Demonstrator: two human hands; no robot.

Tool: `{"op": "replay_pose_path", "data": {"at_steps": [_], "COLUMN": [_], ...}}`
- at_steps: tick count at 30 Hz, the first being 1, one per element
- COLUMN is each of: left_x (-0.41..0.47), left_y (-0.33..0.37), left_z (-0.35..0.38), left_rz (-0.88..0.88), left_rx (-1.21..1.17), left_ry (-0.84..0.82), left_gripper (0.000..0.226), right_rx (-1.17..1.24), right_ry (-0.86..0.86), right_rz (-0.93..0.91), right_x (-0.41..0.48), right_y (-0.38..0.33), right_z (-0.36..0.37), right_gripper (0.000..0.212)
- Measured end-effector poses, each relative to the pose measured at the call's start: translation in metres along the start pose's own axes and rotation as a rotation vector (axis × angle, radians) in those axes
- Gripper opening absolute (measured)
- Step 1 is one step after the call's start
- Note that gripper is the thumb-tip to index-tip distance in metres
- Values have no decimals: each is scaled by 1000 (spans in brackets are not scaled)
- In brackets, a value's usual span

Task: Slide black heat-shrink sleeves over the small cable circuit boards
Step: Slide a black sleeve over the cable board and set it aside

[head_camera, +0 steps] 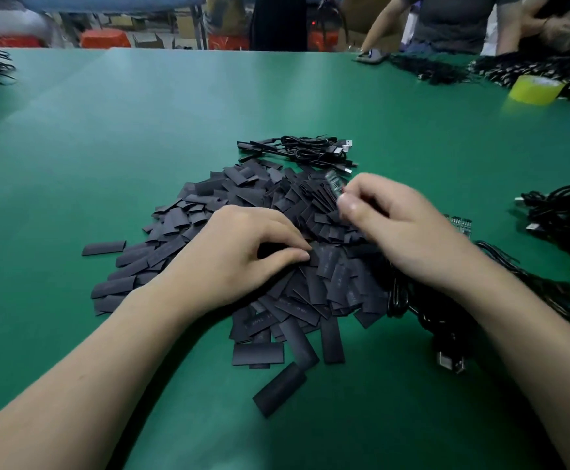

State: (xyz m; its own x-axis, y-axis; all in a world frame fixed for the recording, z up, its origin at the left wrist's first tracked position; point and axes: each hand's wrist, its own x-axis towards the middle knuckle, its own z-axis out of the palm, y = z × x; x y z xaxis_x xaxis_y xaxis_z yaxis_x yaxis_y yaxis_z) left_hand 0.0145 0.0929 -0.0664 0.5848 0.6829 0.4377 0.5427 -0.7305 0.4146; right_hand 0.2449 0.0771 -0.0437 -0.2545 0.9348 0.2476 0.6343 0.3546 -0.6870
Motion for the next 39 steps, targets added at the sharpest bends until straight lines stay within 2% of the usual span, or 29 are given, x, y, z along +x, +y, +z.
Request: {"op": "replay_pose_path", "data": {"at_steps": [6, 8, 10, 13, 15, 17, 19, 21, 25, 31, 39], "left_x": [0, 0, 1, 3, 3, 2, 0, 0, 1, -1, -1], "left_y": [5, 7, 8, 9, 10, 10, 9, 7, 7, 8, 9], "left_z": [3, 6, 8, 10, 11, 9, 6, 3, 1, 5, 9], "left_rz": [66, -23, -190, -351, -359, -292, -152, -67, -95, -120, -11], "left_rx": [117, -21, -295, -615, -682, -547, -268, -110, -161, -174, -75], "left_ry": [232, 356, 432, 424, 413, 395, 312, 234, 250, 303, 269], "left_gripper": [2, 2, 3, 5, 5, 11, 25, 35, 28, 26, 20], "right_rx": [-87, -60, -45, 24, 77, 125, 173, 223, 285, 390, 302], "right_ry": [-27, -7, 11, 39, 51, 40, 12, -30, -100, -120, -116], "right_rz": [-18, -10, -7, 7, 15, 17, 27, 44, 41, 43, 42], "right_x": [-1, -1, -1, 0, 0, 0, 0, -1, -2, -2, -1], "right_y": [-2, 0, 1, 3, 4, 3, 1, 0, 3, 8, 8], "right_z": [16, 17, 19, 22, 20, 18, 15, 13, 10, 11, 13], "right_gripper": [18, 16, 17, 20, 20, 21, 24, 27, 23, 26, 33]}}
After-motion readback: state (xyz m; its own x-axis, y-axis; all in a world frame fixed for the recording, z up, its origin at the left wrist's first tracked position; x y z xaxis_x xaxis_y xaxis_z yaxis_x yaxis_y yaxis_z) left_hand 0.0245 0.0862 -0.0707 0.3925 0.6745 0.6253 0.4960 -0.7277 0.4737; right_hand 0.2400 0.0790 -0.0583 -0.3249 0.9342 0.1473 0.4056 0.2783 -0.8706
